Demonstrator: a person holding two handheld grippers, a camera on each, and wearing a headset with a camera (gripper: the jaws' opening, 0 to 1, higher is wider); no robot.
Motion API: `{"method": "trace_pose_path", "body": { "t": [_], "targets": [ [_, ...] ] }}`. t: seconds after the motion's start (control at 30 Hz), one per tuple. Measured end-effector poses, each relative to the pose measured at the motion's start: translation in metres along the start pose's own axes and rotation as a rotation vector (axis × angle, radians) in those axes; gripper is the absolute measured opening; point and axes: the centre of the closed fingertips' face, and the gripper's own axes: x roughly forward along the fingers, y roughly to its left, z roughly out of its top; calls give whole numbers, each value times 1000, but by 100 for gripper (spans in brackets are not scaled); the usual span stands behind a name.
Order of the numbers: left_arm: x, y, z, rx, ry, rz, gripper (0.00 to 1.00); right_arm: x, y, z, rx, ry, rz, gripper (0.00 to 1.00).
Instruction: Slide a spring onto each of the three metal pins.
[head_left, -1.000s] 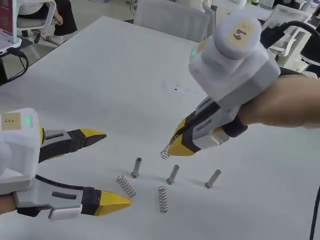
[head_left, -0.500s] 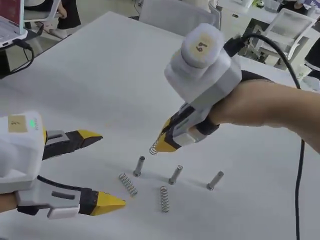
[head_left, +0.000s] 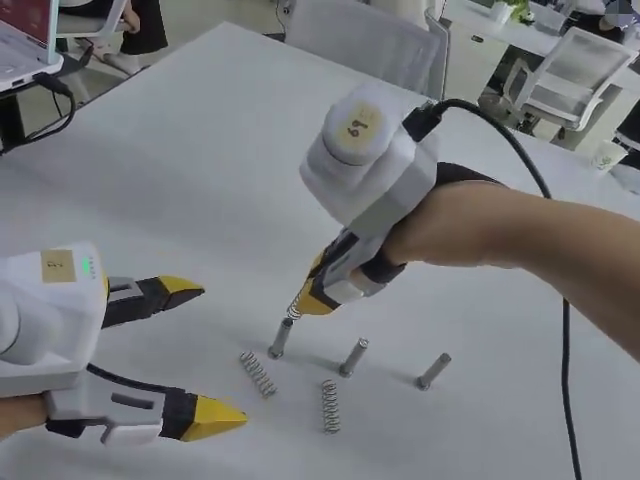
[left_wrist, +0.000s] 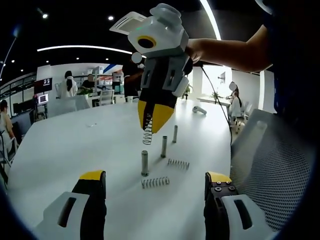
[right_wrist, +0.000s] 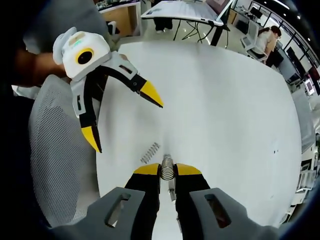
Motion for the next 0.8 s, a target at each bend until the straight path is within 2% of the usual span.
{"method": "trace_pose_path", "body": {
  "t": [0.23,0.8],
  "targets": [
    [2,-3,-4,36,25,-6,78,6,1,-5,9,21,9,8],
    [4,-2,-6,46,35,-17,77,15,4,-4,7,35,22,8]
  ]
}}
